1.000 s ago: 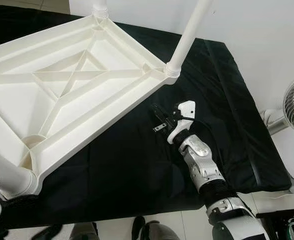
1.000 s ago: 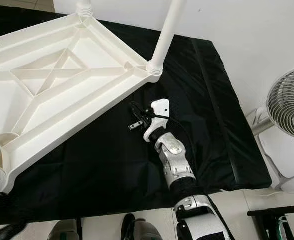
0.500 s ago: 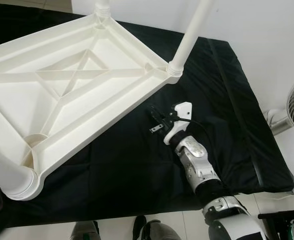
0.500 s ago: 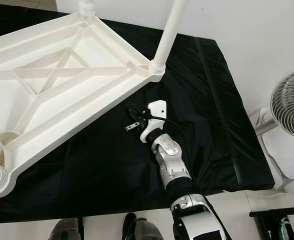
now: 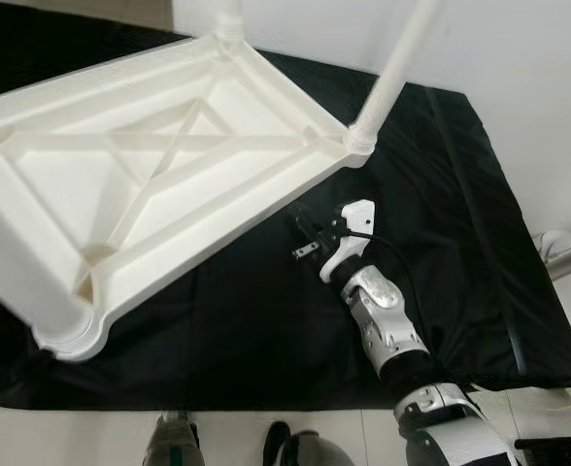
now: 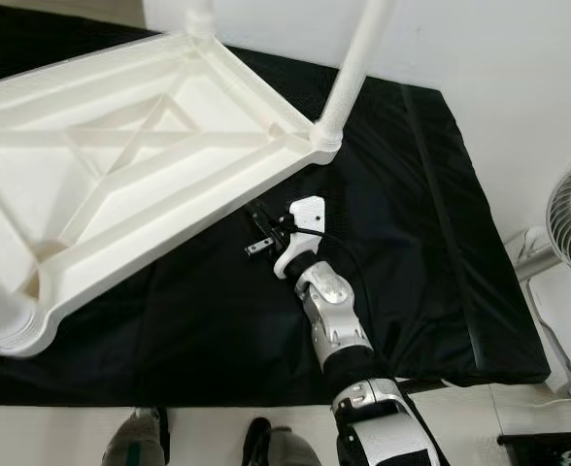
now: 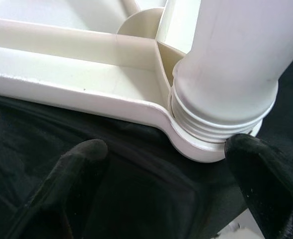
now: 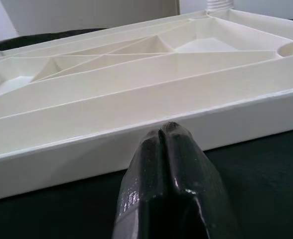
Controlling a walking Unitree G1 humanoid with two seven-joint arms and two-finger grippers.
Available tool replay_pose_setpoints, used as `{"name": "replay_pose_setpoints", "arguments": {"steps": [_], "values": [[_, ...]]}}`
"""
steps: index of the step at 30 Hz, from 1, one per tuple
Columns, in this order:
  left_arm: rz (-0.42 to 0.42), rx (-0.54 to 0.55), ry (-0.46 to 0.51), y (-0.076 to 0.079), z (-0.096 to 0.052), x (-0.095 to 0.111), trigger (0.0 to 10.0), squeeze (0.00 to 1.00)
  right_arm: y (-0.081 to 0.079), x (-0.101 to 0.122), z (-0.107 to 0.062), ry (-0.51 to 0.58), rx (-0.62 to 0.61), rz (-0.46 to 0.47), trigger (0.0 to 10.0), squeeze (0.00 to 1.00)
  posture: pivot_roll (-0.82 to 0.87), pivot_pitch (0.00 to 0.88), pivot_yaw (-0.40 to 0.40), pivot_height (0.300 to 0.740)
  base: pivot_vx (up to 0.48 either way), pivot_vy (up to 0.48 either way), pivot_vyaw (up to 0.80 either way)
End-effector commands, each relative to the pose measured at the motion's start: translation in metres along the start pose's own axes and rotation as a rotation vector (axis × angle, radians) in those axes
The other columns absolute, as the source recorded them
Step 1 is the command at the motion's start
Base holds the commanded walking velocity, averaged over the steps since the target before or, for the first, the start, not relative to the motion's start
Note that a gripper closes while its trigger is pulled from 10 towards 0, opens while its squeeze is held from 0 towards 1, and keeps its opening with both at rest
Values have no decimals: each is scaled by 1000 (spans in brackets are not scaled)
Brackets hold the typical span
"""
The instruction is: Building children table
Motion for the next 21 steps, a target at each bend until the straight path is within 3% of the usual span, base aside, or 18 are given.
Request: {"name": "replay_pose_setpoints", "arguments": {"steps": [1, 6, 11, 21], "values": [[-18, 366, 117, -15, 10, 16, 10000, 0, 8, -4, -10, -17, -30, -12, 10000, 0, 455, 208, -171, 740, 0, 0, 0], [-94, 342, 207, -5, 30, 23, 10000, 0, 10, -4, -12, -17, -38, -20, 10000, 0, 435, 203, -171, 740, 0, 0, 0], [-109, 303, 210, -1, 42, 22, 10000, 0, 11, -3, -14, -15, -41, -26, 10000, 0, 428, 200, -169, 740, 0, 0, 0], [3, 246, 39, -11, 45, 3, 10000, 0, 12, -2, -16, -15, -41, -37, 10000, 0, 406, 209, -154, 740, 0, 0, 0]]}}
Point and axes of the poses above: a point about 5 cm out from each wrist's last joint towards the gripper, its own z axis pointing out of the wrist towards the gripper, its own x axis along the axis of the wrist's last joint, y = z × x, the point moved 1 cm from there along z, pointing out of the wrist towards the gripper, and after that the axes turned 1 degree about z, right-handed, at the moved point
